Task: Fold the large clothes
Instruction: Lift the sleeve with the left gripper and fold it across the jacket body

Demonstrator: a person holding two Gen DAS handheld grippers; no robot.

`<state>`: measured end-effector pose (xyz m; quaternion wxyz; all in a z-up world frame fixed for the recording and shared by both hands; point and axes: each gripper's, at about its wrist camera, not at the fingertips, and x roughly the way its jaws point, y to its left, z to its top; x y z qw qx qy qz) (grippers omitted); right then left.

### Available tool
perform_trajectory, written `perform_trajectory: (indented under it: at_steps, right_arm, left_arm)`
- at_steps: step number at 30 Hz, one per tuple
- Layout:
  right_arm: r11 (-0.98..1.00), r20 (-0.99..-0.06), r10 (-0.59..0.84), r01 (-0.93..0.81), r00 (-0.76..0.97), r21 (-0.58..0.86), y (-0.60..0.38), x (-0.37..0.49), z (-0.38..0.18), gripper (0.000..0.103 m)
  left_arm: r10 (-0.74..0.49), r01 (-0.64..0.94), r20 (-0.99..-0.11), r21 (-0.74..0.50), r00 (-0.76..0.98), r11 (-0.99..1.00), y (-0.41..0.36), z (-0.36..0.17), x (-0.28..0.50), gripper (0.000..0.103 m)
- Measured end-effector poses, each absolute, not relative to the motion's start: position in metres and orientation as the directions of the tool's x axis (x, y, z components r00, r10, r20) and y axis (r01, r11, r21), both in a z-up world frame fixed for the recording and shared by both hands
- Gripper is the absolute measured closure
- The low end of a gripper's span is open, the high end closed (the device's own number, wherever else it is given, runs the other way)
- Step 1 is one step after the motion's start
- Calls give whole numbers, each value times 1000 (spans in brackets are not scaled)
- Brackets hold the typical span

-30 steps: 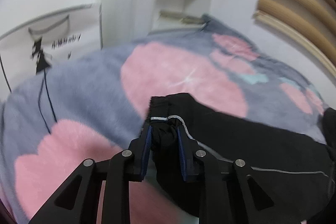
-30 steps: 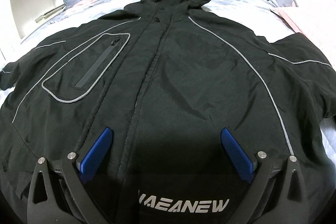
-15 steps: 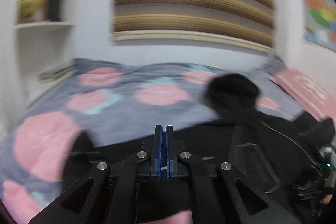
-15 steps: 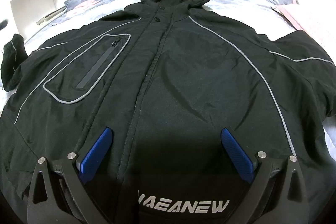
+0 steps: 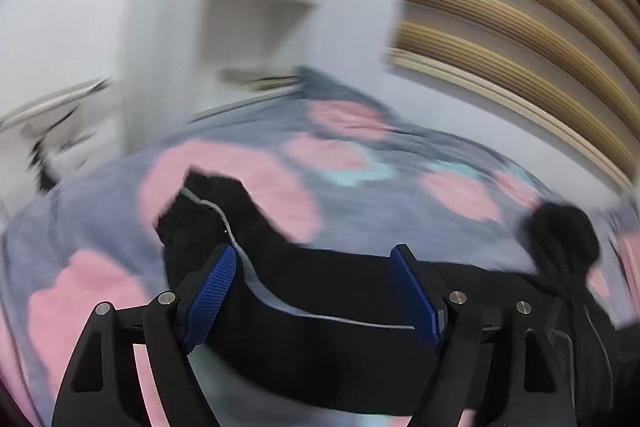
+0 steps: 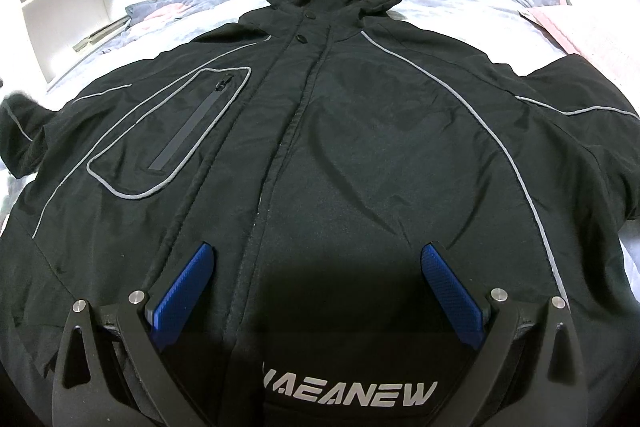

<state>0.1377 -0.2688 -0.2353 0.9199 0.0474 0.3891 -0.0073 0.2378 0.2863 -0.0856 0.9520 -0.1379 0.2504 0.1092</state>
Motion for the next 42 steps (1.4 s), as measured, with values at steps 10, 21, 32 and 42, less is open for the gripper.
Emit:
perform_trajectory:
  at_steps: [10,21,32,42]
  right_arm:
    - [995,-717,24,50,696,82,-269,138,-236,0]
    - [995,-718,25,49,696,83,-269,139,-237,0]
    - [995,-717,30,48,697,88,-269,139,-237,0]
    - [993,-710,52,41,702,113,-271,139,-237,0]
  left_arm:
    - [224,-568,-664,-362,713,739,404,-185,269,22]
    - [224,-407,-575,-211,787,889,363,-163,276,89]
    - [-217,206,-385,-69,897,976,143,-64,240,91]
    - [-400,483,-641,-52,656,874,-24,-156,271,89]
